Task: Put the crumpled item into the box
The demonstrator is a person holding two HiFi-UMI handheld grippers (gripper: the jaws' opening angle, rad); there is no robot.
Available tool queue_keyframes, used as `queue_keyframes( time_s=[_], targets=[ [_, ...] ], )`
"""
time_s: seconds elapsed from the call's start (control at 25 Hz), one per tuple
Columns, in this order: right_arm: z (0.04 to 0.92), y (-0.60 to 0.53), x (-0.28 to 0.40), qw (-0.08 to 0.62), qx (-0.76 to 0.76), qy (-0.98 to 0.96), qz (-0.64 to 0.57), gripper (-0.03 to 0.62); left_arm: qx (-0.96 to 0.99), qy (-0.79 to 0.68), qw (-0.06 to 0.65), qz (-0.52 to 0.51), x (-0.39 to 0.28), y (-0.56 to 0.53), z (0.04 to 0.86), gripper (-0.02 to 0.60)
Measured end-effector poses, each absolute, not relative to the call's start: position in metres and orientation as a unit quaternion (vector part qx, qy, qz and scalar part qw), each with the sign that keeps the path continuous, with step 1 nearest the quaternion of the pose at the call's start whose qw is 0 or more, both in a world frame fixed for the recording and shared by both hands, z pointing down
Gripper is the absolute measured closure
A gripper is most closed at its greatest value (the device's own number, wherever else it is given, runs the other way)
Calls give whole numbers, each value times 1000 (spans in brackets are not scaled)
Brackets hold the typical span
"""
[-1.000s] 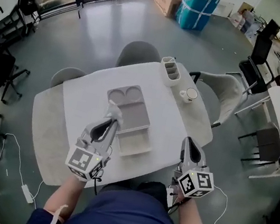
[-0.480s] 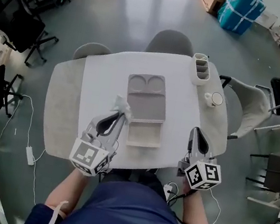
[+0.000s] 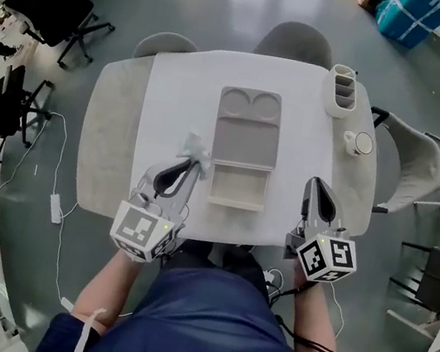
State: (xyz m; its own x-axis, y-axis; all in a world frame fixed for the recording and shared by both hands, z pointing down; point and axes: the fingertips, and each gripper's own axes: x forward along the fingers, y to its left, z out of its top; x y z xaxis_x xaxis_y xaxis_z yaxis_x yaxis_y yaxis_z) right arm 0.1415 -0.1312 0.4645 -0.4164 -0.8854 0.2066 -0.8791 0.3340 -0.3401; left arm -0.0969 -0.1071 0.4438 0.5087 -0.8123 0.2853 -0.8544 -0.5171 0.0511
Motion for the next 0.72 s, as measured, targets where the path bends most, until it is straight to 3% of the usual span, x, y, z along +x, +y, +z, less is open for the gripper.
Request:
queue_keyframes(
  time_s=[0.24,0.72],
  targets=[
    [471,-124,139,-2,-540,815,-212,592,867,-467,128,120,-88,-108,470,566],
    [476,-117,139,-15,-546,809,-217,592,887,-397,107,212,-60,-110,528,565]
  ],
)
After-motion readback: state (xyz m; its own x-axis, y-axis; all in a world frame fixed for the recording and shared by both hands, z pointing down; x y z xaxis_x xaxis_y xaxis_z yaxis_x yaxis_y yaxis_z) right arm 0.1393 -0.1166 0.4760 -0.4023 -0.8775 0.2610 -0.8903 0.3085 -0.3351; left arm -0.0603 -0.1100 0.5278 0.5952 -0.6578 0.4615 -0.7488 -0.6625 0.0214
